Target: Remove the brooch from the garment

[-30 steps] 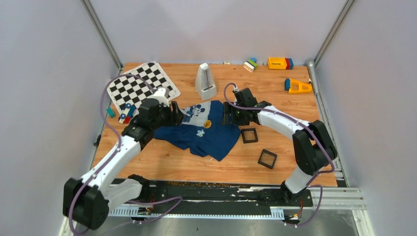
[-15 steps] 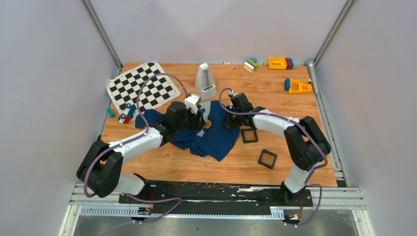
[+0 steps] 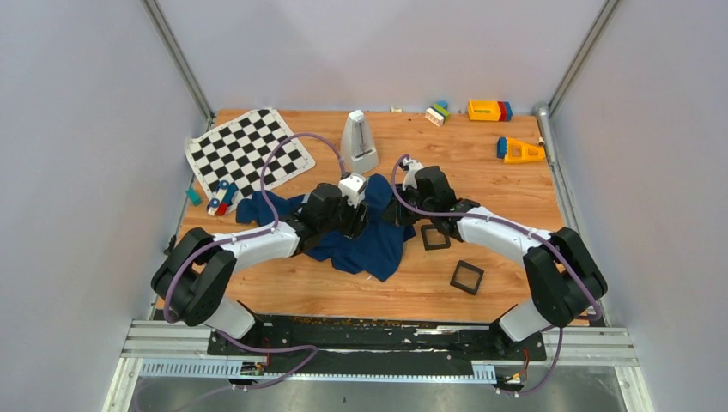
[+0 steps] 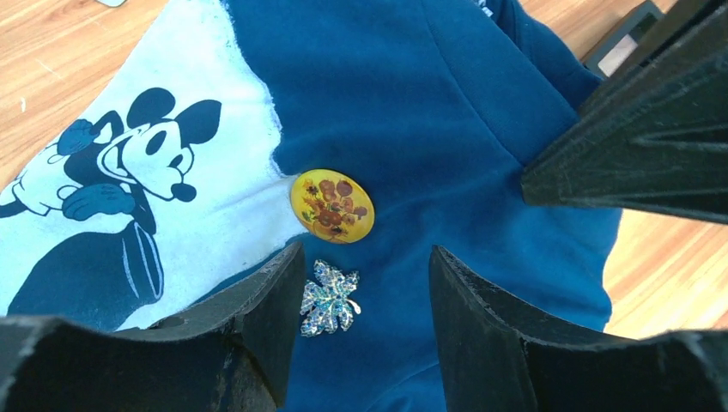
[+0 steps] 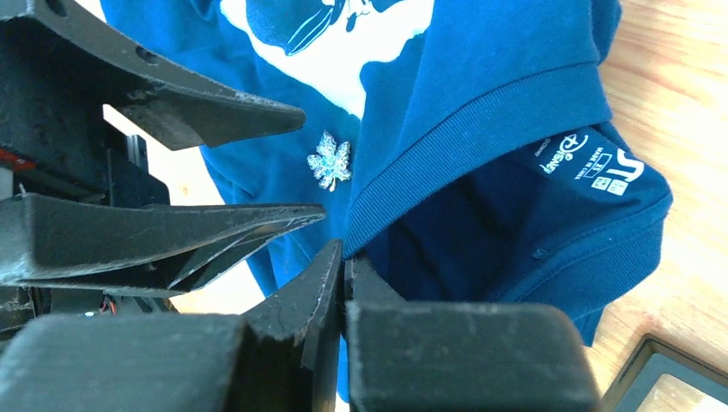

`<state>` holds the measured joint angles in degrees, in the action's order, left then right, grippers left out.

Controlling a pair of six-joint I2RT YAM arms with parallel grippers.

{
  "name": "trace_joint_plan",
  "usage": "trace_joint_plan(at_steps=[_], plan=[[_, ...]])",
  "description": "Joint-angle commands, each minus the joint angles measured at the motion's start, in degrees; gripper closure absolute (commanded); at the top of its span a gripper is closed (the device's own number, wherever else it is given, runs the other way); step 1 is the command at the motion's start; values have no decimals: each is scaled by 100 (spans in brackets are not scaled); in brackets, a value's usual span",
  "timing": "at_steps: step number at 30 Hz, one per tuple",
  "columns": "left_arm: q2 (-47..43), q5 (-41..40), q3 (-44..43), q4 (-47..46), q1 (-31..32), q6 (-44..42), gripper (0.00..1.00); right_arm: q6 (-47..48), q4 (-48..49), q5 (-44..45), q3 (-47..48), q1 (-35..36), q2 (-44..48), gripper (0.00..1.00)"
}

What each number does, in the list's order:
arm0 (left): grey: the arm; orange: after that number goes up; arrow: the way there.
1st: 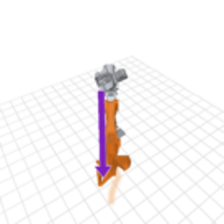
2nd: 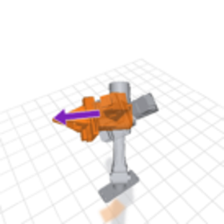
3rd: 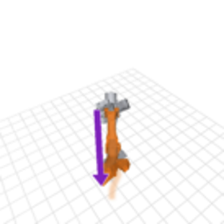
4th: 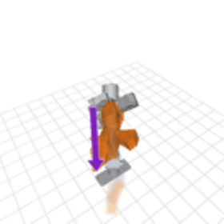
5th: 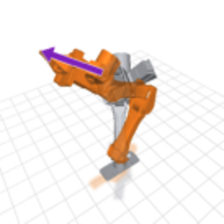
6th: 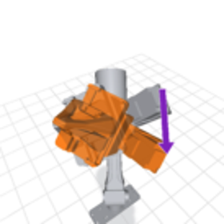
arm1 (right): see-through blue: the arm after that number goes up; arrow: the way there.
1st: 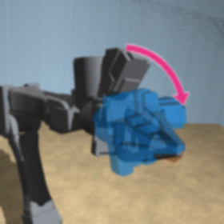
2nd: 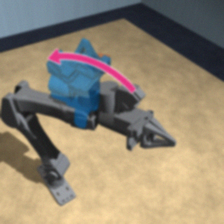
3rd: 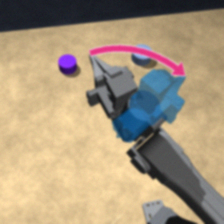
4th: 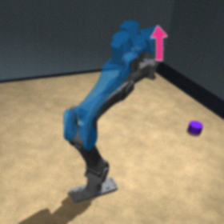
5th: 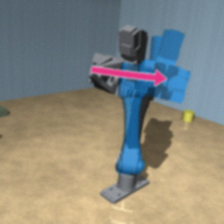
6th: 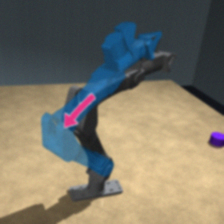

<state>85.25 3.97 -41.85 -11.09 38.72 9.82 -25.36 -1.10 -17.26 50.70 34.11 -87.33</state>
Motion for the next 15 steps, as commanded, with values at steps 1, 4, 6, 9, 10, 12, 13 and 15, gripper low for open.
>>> trace_joint_plan(at_steps=[1,4,6,9,10,12,13,15], plan=[[133,-327,-336,53,47,-135,38,58,405,-247,-82,46,223,98],[282,-353,-393,109,46,-87,37,43,538,-316,-174,39,330,98],[406,-330,-460,134,55,-40,36,32,575,-327,-212,48,384,99],[595,-326,-579,115,57,-2,32,9,621,-335,-258,46,470,99],[683,-322,-610,129,61,0,31,1,651,-350,-285,44,491,100],[789,-296,-688,128,61,-10,30,-36,737,-422,-337,43,554,100],[816,-306,-732,135,63,-8,30,-45,783,-453,-374,43,596,100],[870,-447,-796,227,65,8,34,-56,825,-448,-418,46,672,100]])
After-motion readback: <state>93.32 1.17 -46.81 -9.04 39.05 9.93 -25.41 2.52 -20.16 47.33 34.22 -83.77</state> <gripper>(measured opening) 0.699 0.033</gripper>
